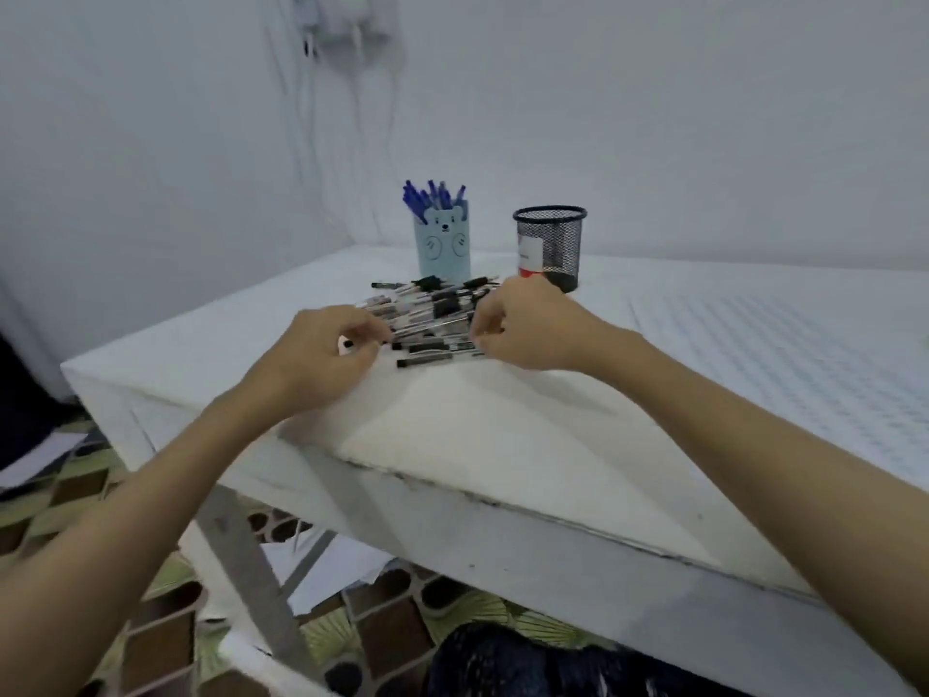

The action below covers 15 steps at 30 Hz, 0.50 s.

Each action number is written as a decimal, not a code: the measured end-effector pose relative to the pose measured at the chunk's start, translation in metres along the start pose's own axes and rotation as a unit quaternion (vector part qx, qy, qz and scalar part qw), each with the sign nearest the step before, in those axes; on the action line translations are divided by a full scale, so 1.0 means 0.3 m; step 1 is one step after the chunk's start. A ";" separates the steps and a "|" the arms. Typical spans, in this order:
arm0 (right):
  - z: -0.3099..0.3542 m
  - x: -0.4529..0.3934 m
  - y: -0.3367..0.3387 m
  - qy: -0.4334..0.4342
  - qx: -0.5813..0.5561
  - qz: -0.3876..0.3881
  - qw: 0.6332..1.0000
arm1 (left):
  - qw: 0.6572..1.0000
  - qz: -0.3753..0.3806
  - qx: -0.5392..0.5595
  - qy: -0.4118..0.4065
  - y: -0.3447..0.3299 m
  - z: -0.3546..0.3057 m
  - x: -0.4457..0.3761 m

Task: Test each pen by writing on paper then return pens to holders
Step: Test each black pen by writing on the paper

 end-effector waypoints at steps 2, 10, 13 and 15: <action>0.031 -0.041 -0.071 0.023 0.051 0.016 0.998 | 1.000 -0.008 -0.006 0.028 0.010 0.070 0.015; 0.031 -0.076 -0.125 0.041 0.090 0.030 0.995 | 0.999 -0.004 -0.020 0.026 -0.004 0.133 0.030; 0.010 -0.076 -0.099 0.008 0.011 -0.002 1.000 | 1.000 0.004 -0.019 0.018 -0.003 0.129 0.029; -0.003 -0.074 -0.066 -0.030 -0.067 -0.050 0.996 | 1.000 0.006 -0.007 0.009 -0.003 0.113 0.030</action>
Point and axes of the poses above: each hand's wrist, its own x-axis away from the middle knuckle, its own y-axis out of the back of the hand, z = x × y, the point moved 4 cm from there along -x, towards the middle knuckle, and after that the axes turned 10 degrees about y, right-handed, at the moved point
